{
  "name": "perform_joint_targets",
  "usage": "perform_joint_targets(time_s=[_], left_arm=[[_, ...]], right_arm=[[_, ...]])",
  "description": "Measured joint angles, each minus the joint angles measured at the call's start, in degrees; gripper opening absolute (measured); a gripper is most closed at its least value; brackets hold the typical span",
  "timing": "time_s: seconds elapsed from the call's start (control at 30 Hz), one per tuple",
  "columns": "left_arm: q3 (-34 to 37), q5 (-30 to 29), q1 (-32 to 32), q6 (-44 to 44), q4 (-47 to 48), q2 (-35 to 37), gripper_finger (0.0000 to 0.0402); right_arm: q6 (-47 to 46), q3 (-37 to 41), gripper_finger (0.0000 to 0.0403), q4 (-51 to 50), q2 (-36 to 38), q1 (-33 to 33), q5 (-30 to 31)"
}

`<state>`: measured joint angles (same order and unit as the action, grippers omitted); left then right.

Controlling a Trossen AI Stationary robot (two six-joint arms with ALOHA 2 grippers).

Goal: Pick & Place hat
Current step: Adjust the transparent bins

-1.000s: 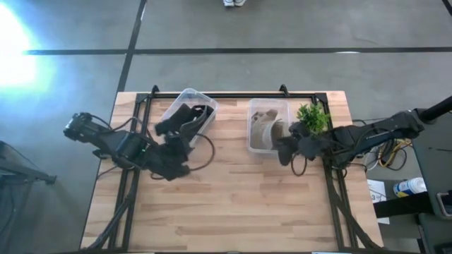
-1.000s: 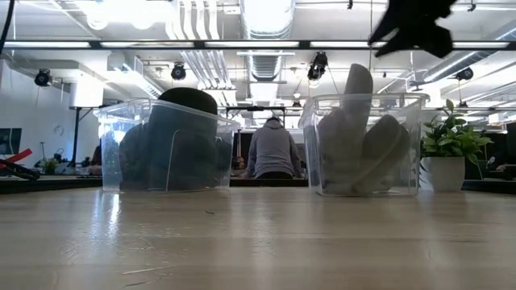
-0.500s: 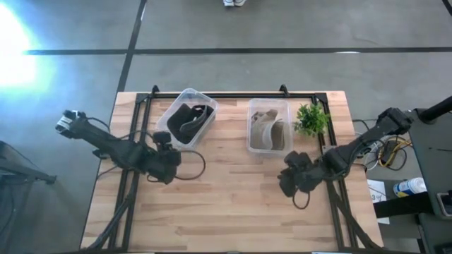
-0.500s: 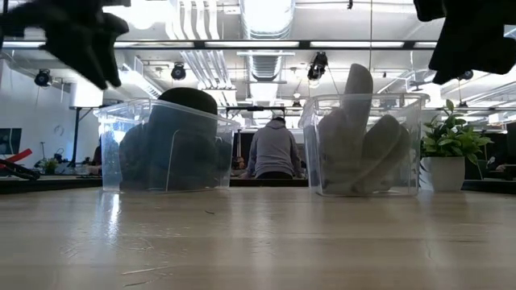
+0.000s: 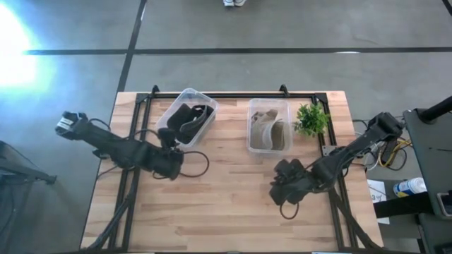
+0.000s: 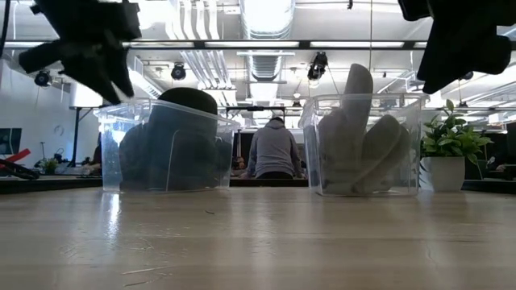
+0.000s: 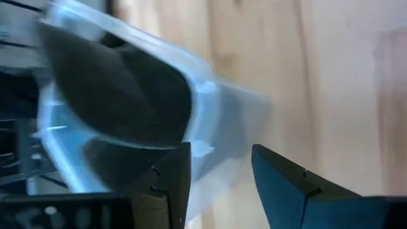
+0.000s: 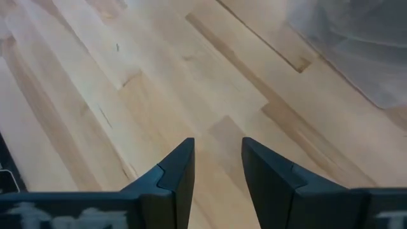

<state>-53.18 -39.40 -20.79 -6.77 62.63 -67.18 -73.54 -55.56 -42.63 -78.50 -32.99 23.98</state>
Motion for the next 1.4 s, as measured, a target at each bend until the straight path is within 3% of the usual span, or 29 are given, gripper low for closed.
perform_joint_targets(time_s=[0.33,0.53,0.67,0.77,0.87,1.0,1.1,1.27,1.4], left_arm=[[2.7,4.9,10.7,12.3,-16.7,-0.9,0.0159],[1.0,11.9,13.3,13.7,-26.3,-0.9,0.0158],[0.4,11.4,13.4,15.3,-31.3,-1.3,0.0158],[-2.5,11.1,12.8,15.0,-28.1,-1.2,0.0158],[-6.2,7.1,12.1,14.2,-16.6,-0.9,0.0158],[-11.1,-1.7,11.7,6.5,2.5,0.1,0.0158],[-12.1,-1.3,12.4,3.6,10.2,2.4,0.0158],[-9.6,6.9,13.8,9.4,10.7,6.5,0.0158],[-6.4,6.3,15.9,14.6,8.7,7.3,0.0158]], right_arm=[[-1.2,-2.5,0.0125,0.1,-2.7,0.0,0.0],[-1.2,-4.1,0.0125,-0.1,-2.6,0.0,0.1],[-1.2,-4.5,0.0125,-0.9,-2.6,-0.1,0.2],[-3.9,-4.2,0.0125,-4.2,-2.1,-1.0,0.2],[-10.4,-3.5,0.0125,-9.8,-1.3,-2.9,0.2],[-16.9,-2.2,0.0125,-11.6,0.1,-5.8,1.7],[-18.9,-2.0,0.0125,-11.6,0.2,-7.0,3.3],[-17.9,-1.9,0.0125,-11.6,0.0,-7.1,3.6],[-17.5,-1.9,0.0125,-11.5,0.0,-7.1,4.7]])
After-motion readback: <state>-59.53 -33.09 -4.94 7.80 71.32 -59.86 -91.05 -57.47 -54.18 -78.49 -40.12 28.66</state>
